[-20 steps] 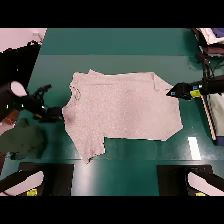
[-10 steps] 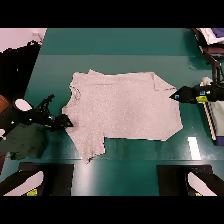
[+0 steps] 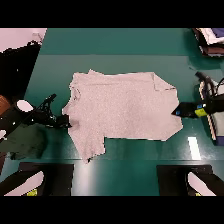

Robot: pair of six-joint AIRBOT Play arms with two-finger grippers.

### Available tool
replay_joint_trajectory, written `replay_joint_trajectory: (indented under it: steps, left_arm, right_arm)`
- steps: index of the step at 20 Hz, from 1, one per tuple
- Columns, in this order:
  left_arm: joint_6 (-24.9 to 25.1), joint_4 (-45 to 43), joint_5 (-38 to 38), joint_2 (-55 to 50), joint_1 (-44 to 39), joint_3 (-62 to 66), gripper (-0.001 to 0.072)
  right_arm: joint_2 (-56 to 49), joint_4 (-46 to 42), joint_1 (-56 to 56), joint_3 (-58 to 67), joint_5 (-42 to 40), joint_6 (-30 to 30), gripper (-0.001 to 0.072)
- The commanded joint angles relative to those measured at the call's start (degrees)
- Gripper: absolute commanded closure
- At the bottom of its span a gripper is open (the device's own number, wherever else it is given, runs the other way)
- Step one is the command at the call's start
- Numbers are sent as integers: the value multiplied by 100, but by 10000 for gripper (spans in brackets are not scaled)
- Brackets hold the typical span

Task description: Fold the shirts.

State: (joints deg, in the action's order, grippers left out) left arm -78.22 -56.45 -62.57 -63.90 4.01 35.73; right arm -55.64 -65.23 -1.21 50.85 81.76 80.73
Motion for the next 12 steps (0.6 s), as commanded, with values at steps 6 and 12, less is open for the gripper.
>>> replay_joint_trajectory:
  steps: [6,12]
  left_arm:
    - [219,37,-129,52,-33,529,682]
    - [216,39,-107,52,-33,531,681]
  right_arm:
    - [2,175,1602,-1932,68,131,208]
    - [0,769,1528,-2487,-1191,-46,352]
